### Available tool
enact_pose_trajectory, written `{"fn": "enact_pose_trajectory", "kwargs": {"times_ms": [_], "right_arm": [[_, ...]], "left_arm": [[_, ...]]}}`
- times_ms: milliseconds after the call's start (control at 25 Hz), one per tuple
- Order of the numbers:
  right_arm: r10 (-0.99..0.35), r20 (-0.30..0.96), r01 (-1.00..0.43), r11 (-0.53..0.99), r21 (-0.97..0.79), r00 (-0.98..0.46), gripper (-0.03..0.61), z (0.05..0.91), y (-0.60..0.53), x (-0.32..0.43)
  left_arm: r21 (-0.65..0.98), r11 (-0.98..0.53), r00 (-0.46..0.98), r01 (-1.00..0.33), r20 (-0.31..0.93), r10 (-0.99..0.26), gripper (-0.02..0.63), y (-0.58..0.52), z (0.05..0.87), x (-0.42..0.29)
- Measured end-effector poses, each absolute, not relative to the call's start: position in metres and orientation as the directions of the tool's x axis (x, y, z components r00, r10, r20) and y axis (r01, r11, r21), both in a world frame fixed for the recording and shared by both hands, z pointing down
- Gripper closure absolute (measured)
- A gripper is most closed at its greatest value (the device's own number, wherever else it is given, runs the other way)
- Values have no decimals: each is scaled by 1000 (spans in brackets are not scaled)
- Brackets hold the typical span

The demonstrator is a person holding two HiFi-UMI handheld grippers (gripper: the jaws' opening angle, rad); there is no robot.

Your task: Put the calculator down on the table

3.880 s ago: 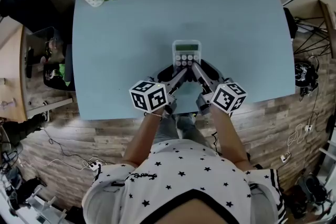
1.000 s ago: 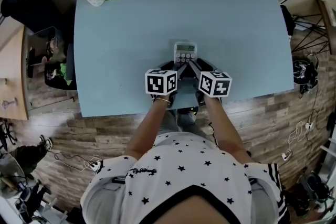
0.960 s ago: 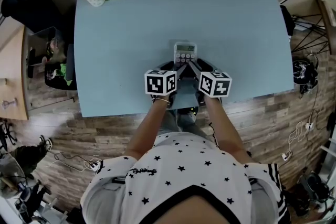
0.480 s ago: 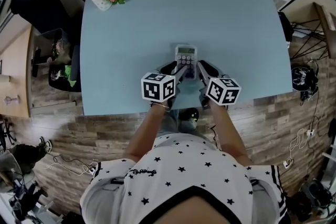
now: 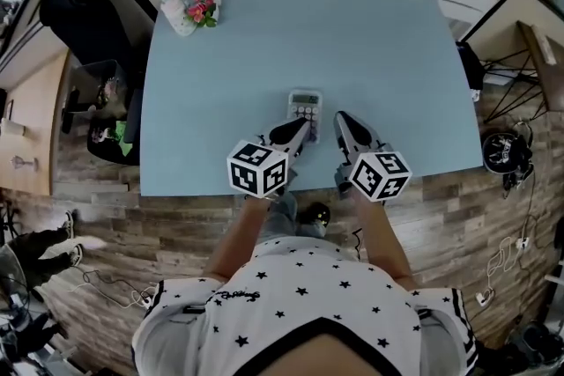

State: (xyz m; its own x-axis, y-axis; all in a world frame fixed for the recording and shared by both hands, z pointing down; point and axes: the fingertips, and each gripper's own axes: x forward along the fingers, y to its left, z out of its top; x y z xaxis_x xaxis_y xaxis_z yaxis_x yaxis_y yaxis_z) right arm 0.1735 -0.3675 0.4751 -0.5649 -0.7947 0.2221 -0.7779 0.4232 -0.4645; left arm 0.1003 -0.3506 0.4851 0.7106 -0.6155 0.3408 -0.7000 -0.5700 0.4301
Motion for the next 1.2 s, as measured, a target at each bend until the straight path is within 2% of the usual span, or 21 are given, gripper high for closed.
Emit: {"fn": "enact_pose_trajectory", "kwargs": {"times_ms": [320,560,1200], "right_arm": [[-801,73,-747,516,-418,-594,580,418,-344,185],[-788,11,-737,570,-362,-615,580,389,-323,193],[-753,-25,-696,620,-362,-658,580,379,-293,192]], "left_arm": [[318,-622,695,-716,235,-679,571,-328,426,113],[178,-620,645,-764,229,-729,571,-310,408,117],[186,-579,607,-794,176,-775,571,-277,393,113]]}}
